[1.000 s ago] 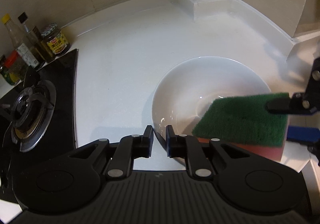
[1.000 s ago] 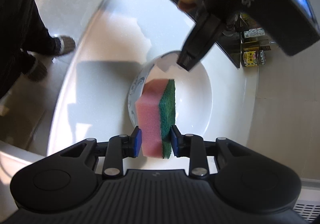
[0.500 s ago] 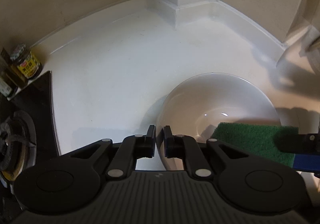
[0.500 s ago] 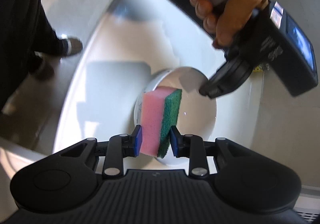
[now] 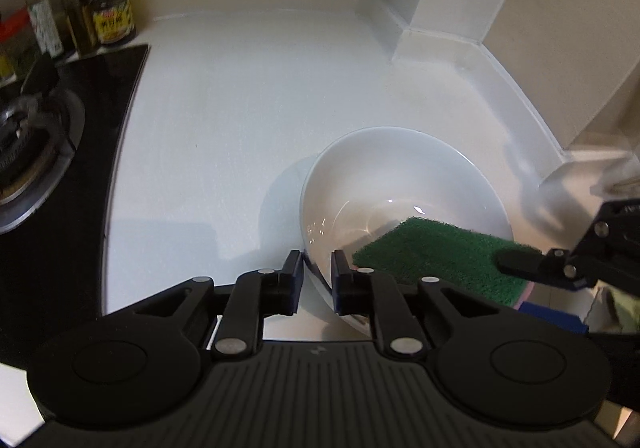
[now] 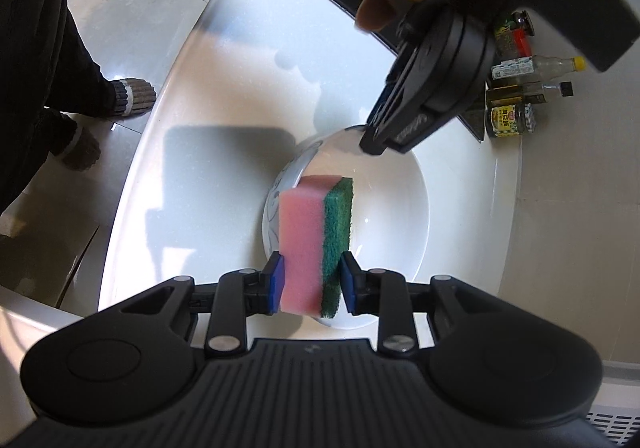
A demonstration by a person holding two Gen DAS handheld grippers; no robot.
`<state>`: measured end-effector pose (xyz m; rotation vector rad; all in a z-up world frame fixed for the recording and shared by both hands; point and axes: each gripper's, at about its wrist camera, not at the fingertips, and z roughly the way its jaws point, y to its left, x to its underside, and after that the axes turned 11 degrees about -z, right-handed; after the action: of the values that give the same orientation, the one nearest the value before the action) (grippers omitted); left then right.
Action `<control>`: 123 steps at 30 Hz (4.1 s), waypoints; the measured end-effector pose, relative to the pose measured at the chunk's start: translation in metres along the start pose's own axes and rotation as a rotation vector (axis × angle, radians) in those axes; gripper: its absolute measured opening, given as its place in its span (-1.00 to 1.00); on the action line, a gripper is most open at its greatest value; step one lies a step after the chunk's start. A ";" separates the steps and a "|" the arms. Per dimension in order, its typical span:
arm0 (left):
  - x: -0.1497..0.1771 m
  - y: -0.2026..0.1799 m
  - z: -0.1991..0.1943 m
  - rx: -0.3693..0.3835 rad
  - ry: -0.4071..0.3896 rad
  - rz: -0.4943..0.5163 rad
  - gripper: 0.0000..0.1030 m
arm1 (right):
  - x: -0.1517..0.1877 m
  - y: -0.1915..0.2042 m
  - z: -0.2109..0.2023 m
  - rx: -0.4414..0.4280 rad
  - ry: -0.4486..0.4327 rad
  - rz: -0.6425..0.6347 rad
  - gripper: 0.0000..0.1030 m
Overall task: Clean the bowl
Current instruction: 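Scrub the bowl bottom with the sponge while the left gripper keeps the bowl tilted, then lift the sponge out of the bowl with the right gripper, then scrub the bowl's outer wall with the sponge while the left gripper holds the rim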
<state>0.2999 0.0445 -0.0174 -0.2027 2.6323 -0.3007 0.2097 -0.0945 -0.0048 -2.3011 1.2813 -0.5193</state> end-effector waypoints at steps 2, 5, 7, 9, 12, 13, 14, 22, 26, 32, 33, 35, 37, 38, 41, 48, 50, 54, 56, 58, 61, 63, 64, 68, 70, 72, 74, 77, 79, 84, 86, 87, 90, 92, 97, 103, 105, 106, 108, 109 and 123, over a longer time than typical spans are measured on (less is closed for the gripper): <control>-0.002 -0.003 0.002 -0.019 0.004 0.025 -0.68 | 0.000 -0.003 0.000 -0.007 -0.022 0.026 -0.51; -0.009 -0.008 0.005 -0.048 0.010 0.087 -0.75 | -0.002 -0.006 -0.002 -0.010 -0.055 0.064 -0.51; -0.019 -0.011 0.010 -0.063 0.020 0.152 -0.81 | -0.006 -0.006 -0.005 -0.008 -0.082 0.084 -0.51; -0.029 -0.013 0.017 -0.056 0.034 0.206 -0.82 | -0.008 -0.007 -0.006 0.000 -0.102 0.085 -0.50; -0.040 -0.016 0.027 -0.029 0.053 0.257 -0.82 | -0.005 -0.005 -0.004 0.007 -0.082 0.057 -0.50; -0.043 -0.017 0.030 -0.022 0.058 0.263 -0.82 | -0.004 -0.005 -0.004 0.009 -0.068 0.043 -0.50; -0.046 -0.018 0.032 -0.016 0.062 0.271 -0.82 | -0.002 -0.003 -0.003 0.014 -0.043 0.023 -0.50; -0.040 -0.020 0.034 -0.044 0.040 0.222 -0.65 | 0.001 -0.004 0.001 0.020 -0.016 0.028 -0.51; -0.019 -0.018 0.021 -0.060 0.008 0.157 -0.65 | 0.005 -0.004 0.004 0.026 -0.016 0.031 -0.51; 0.008 -0.021 0.008 -0.096 -0.051 0.096 -0.65 | 0.004 -0.006 0.005 0.023 -0.018 0.030 -0.50; 0.009 -0.022 0.010 -0.108 -0.058 0.111 -0.65 | 0.004 -0.007 0.004 0.022 -0.022 0.033 -0.50; 0.007 -0.023 0.011 -0.118 -0.051 0.122 -0.69 | 0.002 -0.009 0.002 0.014 -0.043 0.047 -0.50; 0.002 -0.023 0.015 -0.115 -0.047 0.140 -0.72 | 0.000 -0.008 0.000 0.011 -0.061 0.042 -0.51; -0.002 -0.023 0.017 -0.108 -0.041 0.157 -0.73 | -0.001 -0.007 -0.001 0.010 -0.070 0.040 -0.51; -0.011 -0.022 0.020 -0.086 -0.020 0.186 -0.73 | 0.001 -0.003 -0.001 0.012 -0.054 0.020 -0.51; -0.002 -0.020 0.016 -0.041 -0.008 0.241 -0.71 | 0.031 -0.021 -0.006 0.009 -0.079 0.325 -0.53; 0.002 -0.019 0.014 -0.023 -0.001 0.266 -0.68 | 0.052 -0.037 -0.016 -0.008 -0.153 0.576 -0.53; 0.007 -0.014 0.010 0.018 0.007 0.296 -0.67 | 0.109 -0.062 -0.038 -0.043 -0.319 1.101 -0.53; 0.010 -0.013 0.009 0.025 0.005 0.318 -0.67 | 0.142 -0.063 -0.049 -0.023 -0.370 1.326 -0.53; 0.013 -0.011 0.008 0.037 -0.003 0.339 -0.67 | 0.160 -0.059 -0.051 0.006 -0.347 1.427 -0.53; 0.013 -0.007 0.008 0.055 -0.013 0.355 -0.67 | 0.174 -0.053 -0.044 0.001 -0.243 1.498 -0.53; 0.011 -0.005 0.008 0.070 -0.009 0.362 -0.63 | 0.180 -0.049 -0.035 -0.060 -0.206 1.543 -0.53; 0.009 -0.004 0.009 0.078 -0.007 0.363 -0.62 | 0.182 -0.046 -0.031 -0.086 -0.199 1.565 -0.53; -0.001 0.003 0.012 0.110 -0.014 0.377 -0.62 | 0.186 -0.032 -0.016 -0.206 -0.179 1.664 -0.53; -0.006 0.007 0.016 0.126 -0.013 0.372 -0.61 | 0.183 -0.023 -0.010 -0.266 -0.179 1.705 -0.53; -0.007 0.007 0.018 0.141 -0.011 0.379 -0.67 | 0.181 -0.022 -0.002 -0.319 -0.171 1.735 -0.53; -0.006 0.005 0.020 0.150 -0.012 0.406 -0.71 | 0.174 -0.025 0.004 -0.329 -0.129 1.732 -0.53; -0.004 -0.001 0.021 0.132 -0.031 0.495 -0.72 | 0.169 -0.031 0.013 -0.323 -0.095 1.756 -0.52; -0.004 -0.003 0.023 0.126 -0.034 0.528 -0.73 | 0.166 -0.035 0.017 -0.303 -0.078 1.778 -0.52; -0.011 -0.001 0.026 0.150 -0.030 0.585 -0.72 | 0.155 -0.039 0.021 -0.236 -0.035 1.799 -0.52; -0.013 0.000 0.027 0.162 -0.029 0.613 -0.72 | 0.151 -0.039 0.020 -0.204 -0.018 1.797 -0.52; -0.015 0.000 0.028 0.166 -0.030 0.632 -0.72 | 0.149 -0.038 0.019 -0.194 -0.011 1.791 -0.52; -0.022 0.000 0.035 0.194 -0.034 0.734 -0.72 | 0.146 -0.035 0.017 -0.162 0.010 1.818 -0.52; -0.024 -0.001 0.035 0.215 -0.033 0.794 -0.72 | 0.144 -0.035 0.016 -0.142 0.020 1.827 -0.53; -0.044 -0.009 0.046 0.306 0.043 0.913 -0.72 | 0.144 -0.031 0.017 -0.084 0.015 1.837 -0.54; -0.051 -0.008 0.045 0.162 0.126 0.546 -0.66 | 0.152 -0.026 0.017 -0.070 -0.050 1.852 -0.54; -0.047 0.000 0.042 0.122 0.115 0.380 -0.66 | 0.154 -0.022 0.016 -0.057 -0.081 1.846 -0.54; -0.041 0.003 0.041 0.103 0.111 0.321 -0.66 | 0.154 -0.020 0.015 -0.054 -0.096 1.841 -0.54; -0.027 0.009 0.037 0.064 0.104 0.203 -0.67 | 0.155 -0.019 0.015 -0.048 -0.119 1.824 -0.54; -0.022 0.010 0.037 0.053 0.098 0.175 -0.73 | 0.153 -0.018 0.015 -0.036 -0.130 1.793 -0.54; -0.053 -0.032 0.061 0.107 0.165 0.808 -0.78 | 0.169 -0.014 0.017 -0.010 -0.222 1.762 -0.54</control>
<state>0.3785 0.0130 -0.0379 0.9305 2.5932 -0.1755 0.3126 -0.2302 0.0064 -0.4926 2.3929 0.3627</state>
